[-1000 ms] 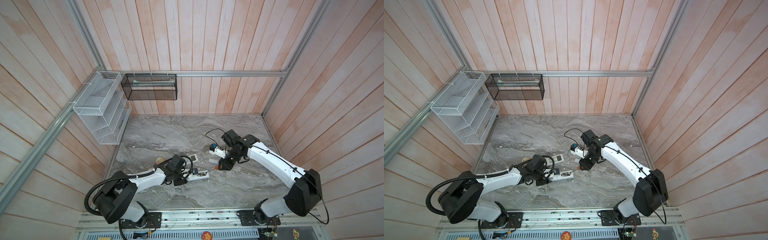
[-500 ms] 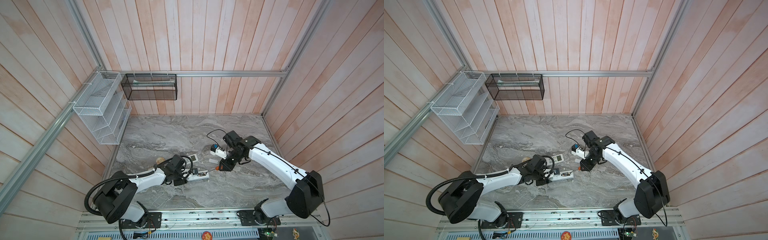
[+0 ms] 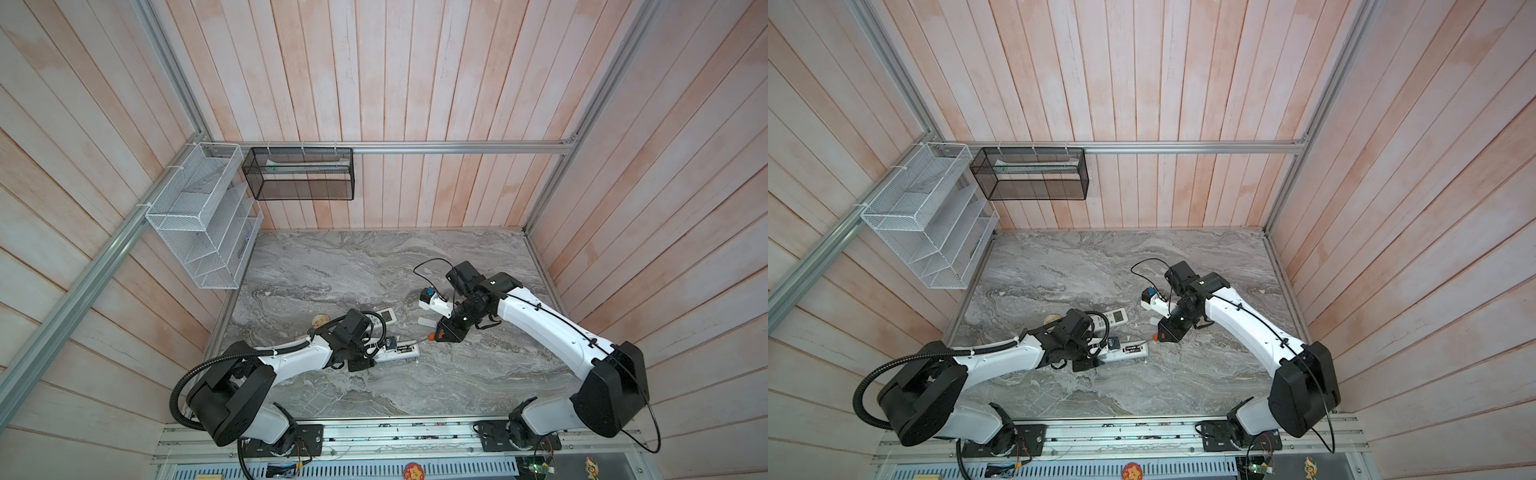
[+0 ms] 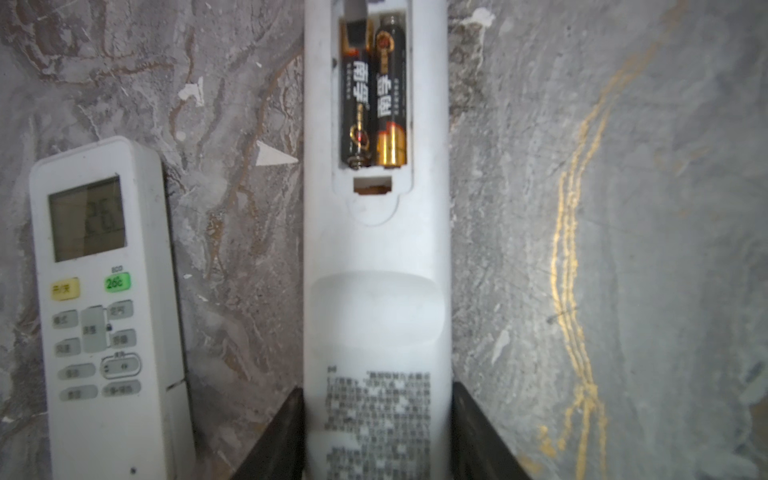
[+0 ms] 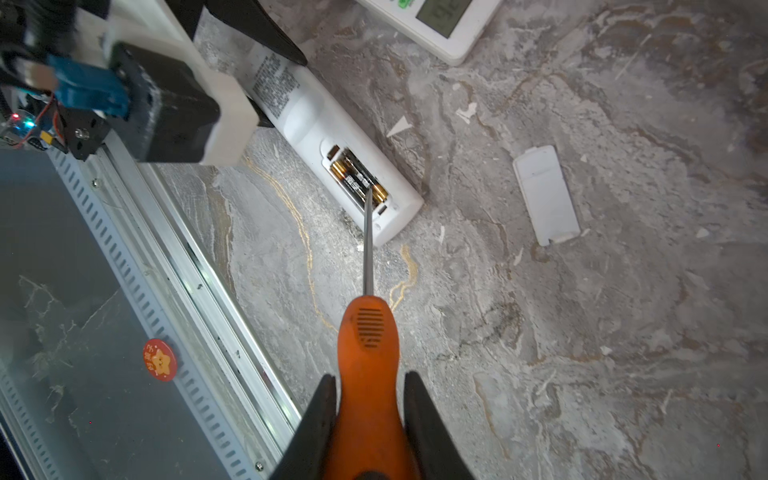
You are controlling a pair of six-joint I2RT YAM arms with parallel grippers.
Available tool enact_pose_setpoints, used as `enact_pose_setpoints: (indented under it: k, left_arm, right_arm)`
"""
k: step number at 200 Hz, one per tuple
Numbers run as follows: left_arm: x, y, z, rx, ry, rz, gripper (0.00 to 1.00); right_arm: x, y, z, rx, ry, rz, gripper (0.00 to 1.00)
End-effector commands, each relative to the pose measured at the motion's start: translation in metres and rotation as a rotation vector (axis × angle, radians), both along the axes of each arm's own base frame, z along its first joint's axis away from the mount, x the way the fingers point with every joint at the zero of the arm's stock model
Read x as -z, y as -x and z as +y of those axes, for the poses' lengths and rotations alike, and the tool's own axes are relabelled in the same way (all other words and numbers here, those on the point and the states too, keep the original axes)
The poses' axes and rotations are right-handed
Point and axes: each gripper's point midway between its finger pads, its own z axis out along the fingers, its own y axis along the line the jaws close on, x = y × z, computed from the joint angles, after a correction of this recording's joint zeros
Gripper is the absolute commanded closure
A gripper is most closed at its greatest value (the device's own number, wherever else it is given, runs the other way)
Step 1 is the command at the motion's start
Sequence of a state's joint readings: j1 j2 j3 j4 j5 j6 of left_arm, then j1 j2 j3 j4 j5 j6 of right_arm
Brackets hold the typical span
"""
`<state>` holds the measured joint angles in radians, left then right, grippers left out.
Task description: Unload the batteries from the remote control
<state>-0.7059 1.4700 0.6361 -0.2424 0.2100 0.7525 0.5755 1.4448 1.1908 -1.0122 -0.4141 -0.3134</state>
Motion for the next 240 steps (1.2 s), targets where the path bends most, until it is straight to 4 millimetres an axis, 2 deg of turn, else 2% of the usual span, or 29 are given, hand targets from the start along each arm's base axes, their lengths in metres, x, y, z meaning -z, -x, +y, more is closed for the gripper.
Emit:
enact_pose_setpoints:
  k: [1,34,55,89,142,240]
  left_arm:
    - [0.037,0.036,0.027,0.035,-0.141,0.139,0.74]
    - [0.038,0.036,0.027,0.033,-0.143,0.142,0.74]
    - [0.038,0.036,0.027,0.032,-0.143,0.142,0.74]
    - [0.040,0.035,0.028,0.027,-0.153,0.136,0.74]
    - [0.041,0.034,0.028,0.024,-0.160,0.136,0.74]
    - [0.042,0.034,0.029,0.025,-0.170,0.139,0.74]
  right_arm:
    - [-0.008,0.007,0.014,-0.021,-0.086,0.030,1.00]
    - [-0.014,0.008,0.016,-0.011,-0.105,0.025,1.00]
    - [-0.014,0.008,0.006,0.008,-0.061,0.023,1.00]
    - [-0.019,-0.002,-0.008,0.052,0.003,-0.030,1.00]
    - [-0.002,0.004,-0.023,0.003,0.115,0.023,1.00]
    - [0.005,-0.006,-0.026,0.020,0.147,0.004,1.00]
